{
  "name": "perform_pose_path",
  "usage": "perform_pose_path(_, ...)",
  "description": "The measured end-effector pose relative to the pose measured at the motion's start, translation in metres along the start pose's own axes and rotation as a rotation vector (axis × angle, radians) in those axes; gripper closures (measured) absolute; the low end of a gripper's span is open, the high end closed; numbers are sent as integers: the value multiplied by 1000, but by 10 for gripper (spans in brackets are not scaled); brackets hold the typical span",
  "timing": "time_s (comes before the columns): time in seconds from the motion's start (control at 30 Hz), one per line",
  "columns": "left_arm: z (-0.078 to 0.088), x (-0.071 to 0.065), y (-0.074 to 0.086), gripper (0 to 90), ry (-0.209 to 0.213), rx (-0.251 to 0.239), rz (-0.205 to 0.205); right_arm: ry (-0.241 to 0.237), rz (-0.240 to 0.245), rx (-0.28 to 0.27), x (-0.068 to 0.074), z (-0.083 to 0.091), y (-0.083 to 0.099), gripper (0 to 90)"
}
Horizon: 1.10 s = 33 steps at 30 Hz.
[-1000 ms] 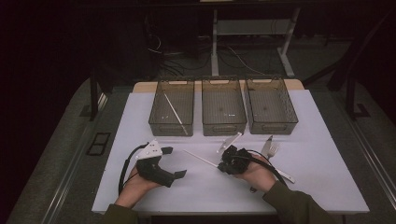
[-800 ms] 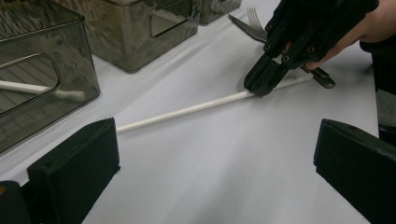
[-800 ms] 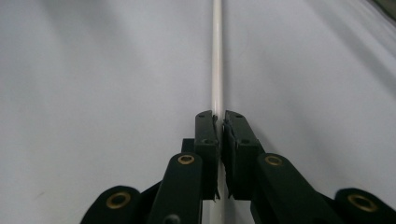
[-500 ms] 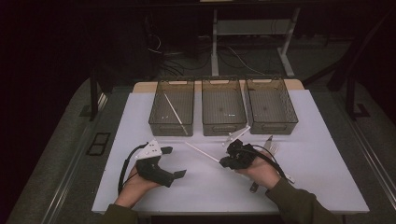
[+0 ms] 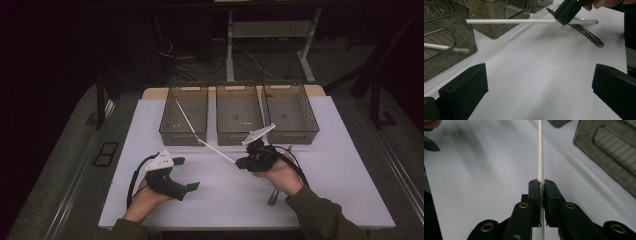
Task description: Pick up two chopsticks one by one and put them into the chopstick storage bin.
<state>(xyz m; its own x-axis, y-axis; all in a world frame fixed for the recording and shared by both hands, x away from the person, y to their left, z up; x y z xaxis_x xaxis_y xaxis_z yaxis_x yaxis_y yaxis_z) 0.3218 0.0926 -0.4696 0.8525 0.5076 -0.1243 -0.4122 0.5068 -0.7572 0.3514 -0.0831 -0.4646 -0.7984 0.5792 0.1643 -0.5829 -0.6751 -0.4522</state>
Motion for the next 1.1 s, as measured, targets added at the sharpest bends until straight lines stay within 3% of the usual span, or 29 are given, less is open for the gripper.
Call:
perform_pose_path(0.4, 0, 1, -1, 0, 3, -9, 3, 17, -10, -41, -7, 22, -38, 843)
perform_pose_path(0.7, 1, 0, -1, 0, 9, -11, 3, 33, -30, -59, -17, 19, -75, 843)
perform_pose_path(0.87, 1, 0, -1, 0, 12, -9, 3, 43, -78, -67, -24, 16, -95, 842)
perform_pose_path(1.1, 1, 0, -2, 0, 14, -15, 4, 67, -97, -65, -34, 10, -129, 842)
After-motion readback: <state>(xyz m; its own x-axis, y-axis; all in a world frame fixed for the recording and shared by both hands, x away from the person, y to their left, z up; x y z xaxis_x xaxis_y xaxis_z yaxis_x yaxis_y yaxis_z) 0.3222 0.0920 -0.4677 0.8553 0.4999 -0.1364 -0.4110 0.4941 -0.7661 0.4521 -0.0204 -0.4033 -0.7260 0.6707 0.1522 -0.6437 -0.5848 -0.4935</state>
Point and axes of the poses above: each handheld gripper's, and its own axes: z roughly backward along the jaws, y roughly out of its underside, x roughly to its left, the point moved 10 cm from there along -z, roughly forward along the jaws, and after that the axes turned 11 degrees about x, right-handed, at the moved point
